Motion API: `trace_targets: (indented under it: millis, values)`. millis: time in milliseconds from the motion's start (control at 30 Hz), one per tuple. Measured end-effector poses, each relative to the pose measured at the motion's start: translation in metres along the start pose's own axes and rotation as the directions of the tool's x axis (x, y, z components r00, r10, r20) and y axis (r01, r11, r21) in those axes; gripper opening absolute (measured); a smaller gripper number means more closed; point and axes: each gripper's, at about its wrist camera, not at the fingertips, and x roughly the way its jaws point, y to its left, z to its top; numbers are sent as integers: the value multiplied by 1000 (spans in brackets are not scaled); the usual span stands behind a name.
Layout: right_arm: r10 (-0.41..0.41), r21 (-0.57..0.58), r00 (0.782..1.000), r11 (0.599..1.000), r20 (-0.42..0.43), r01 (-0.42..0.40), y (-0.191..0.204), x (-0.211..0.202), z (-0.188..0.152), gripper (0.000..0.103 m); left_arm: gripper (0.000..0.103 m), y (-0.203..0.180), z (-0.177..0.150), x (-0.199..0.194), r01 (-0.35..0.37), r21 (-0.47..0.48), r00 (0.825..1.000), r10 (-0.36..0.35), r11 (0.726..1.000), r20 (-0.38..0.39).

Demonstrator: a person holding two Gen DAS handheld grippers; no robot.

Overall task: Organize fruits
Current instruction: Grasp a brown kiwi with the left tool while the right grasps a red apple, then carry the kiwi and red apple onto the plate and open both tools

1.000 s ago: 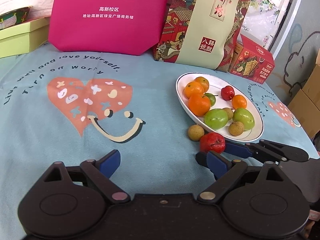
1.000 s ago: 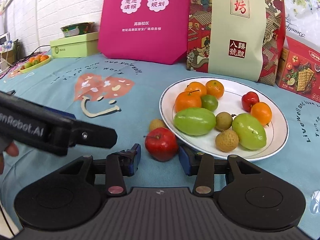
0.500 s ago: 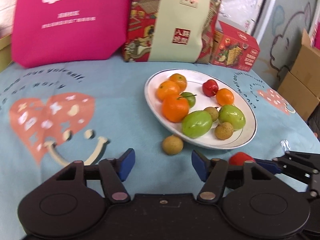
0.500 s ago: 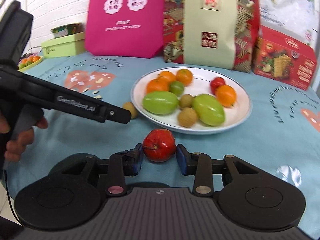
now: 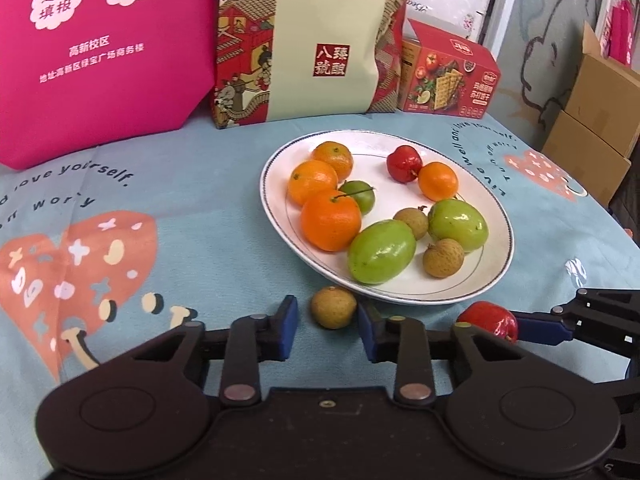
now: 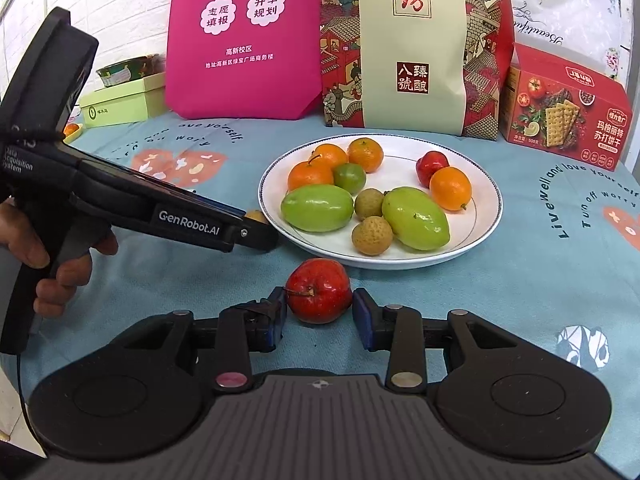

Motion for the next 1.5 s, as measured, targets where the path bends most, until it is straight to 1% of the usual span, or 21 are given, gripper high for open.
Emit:
trace_targets:
  millis: [100,200,267,367,433,567,700,767,867,933,1067,1200,1400,1500]
  values:
    - [1,3,1000,1000,-1,-1,-1,0,0,62,103,-1,0,0,8,1,1000,-8,1000,-2]
    - [0,3,1000,1000,1,0,0,1,0,62,103,-4,0,0,-5,16,1000,5,1000,-3]
    - [3,2,1000,1000,2,-3,-1,1,-1,62,103,-3,0,0,-2,7,1000,2,1000,-6]
    - [17,10,1000,1000,6,-17,-4,-5,0,62,103,-2,0,-9,3,-2,1000,-3,1000,1]
    - [21,17,999,1000,29,-22,-7,-14,2,62,103,-3,1,-19,8,0,1000,-8,1000,16]
    - [-19,34,996,999,90,16,-21,-25,13,62,103,-6,15,-34,28,-3,997,-28,1000,67]
    - [-78,60,988,996,132,71,-41,-23,29,62,103,-17,38,-34,46,34,993,-50,998,111]
    - [-99,69,984,994,146,90,-49,-19,38,62,103,-22,50,-29,54,49,990,-60,997,126]
    - [-107,65,982,993,156,98,-59,-8,48,62,103,-25,67,-17,61,40,989,-66,997,135]
    - [-109,60,982,993,153,101,-64,0,54,62,103,-25,79,-6,72,25,988,-75,997,136]
    - [-96,50,986,995,133,90,-68,21,62,62,103,-26,96,13,71,13,989,-72,997,128]
    - [-54,62,993,997,103,47,-69,38,66,62,103,-25,102,31,77,6,992,-78,997,101]
    - [-37,76,998,997,57,32,-70,54,65,62,103,-23,103,51,80,0,995,-79,997,64]
    - [-27,68,998,997,55,23,-69,55,66,62,103,-22,103,57,83,2,995,-83,997,55]
